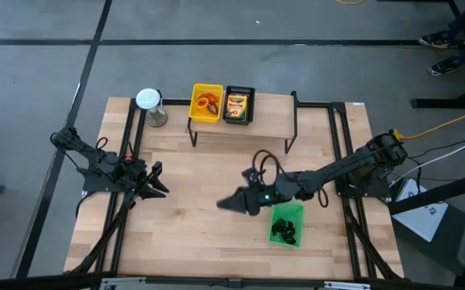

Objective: Pick & Place Office Desk Supplies
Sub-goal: Put the green bin with rubber bands on the shelf

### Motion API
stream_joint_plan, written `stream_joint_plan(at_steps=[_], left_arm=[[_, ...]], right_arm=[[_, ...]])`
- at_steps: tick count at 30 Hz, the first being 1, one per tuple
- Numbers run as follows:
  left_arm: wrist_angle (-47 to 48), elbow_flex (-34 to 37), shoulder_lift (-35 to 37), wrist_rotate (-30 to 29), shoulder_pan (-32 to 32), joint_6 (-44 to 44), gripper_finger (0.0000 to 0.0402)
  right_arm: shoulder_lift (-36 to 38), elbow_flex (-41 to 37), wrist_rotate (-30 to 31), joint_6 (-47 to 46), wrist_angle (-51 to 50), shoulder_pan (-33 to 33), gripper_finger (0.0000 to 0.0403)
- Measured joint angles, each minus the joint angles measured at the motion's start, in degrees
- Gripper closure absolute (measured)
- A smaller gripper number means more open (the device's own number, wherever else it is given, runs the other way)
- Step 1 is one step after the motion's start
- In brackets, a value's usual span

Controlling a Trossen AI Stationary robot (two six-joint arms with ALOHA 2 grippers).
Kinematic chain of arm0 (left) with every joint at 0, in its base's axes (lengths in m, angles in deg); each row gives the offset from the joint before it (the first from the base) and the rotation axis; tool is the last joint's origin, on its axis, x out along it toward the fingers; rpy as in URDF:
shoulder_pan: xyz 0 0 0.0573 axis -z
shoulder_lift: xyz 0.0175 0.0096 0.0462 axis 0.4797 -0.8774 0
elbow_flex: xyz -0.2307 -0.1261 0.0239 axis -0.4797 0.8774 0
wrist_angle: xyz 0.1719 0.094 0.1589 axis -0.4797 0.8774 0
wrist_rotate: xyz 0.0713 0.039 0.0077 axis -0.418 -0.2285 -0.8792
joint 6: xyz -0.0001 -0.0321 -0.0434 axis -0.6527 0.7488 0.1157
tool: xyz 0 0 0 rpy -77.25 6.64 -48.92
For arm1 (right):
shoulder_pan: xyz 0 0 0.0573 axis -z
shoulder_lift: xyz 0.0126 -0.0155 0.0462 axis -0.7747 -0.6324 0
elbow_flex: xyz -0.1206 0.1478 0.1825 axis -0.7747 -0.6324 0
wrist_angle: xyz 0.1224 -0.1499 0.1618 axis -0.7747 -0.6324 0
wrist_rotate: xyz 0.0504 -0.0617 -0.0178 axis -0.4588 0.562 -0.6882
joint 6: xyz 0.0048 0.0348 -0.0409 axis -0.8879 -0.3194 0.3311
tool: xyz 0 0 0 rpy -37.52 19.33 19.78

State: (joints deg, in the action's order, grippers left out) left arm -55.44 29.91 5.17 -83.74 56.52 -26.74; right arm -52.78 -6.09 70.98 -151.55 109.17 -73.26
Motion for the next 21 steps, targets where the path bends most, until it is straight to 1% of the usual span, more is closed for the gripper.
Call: stream_joint_plan(at_steps=[3,8,10,13,18,21], left_arm=[[0.0,0.0,0.0,0.0,0.0,0.0,0.0315],[0.0,0.0,0.0,0.0,0.0,0.0,0.0315],[0.0,0.0,0.0,0.0,0.0,0.0,0.0315],[0.0,0.0,0.0,0.0,0.0,0.0,0.0315],[0.0,0.0,0.0,0.0,0.0,0.0,0.0315],[0.0,0.0,0.0,0.0,0.0,0.0,0.0315]], right_arm=[[0.0,0.0,-7.1,-3.1,-8.1,-1.0,0.0194],[0.0,0.0,-14.9,-7.7,-26.6,-3.6,0.0206],[0.0,0.0,-15.7,-10.5,-30.9,-5.7,0.0207],[0.0,0.0,-15.5,-16.0,-33.4,-9.9,0.0208],[0.0,0.0,-22.1,-25.1,-45.0,-15.0,0.0208],[0.5,0.0,-21.4,-26.3,-45.9,-16.5,0.0208]])
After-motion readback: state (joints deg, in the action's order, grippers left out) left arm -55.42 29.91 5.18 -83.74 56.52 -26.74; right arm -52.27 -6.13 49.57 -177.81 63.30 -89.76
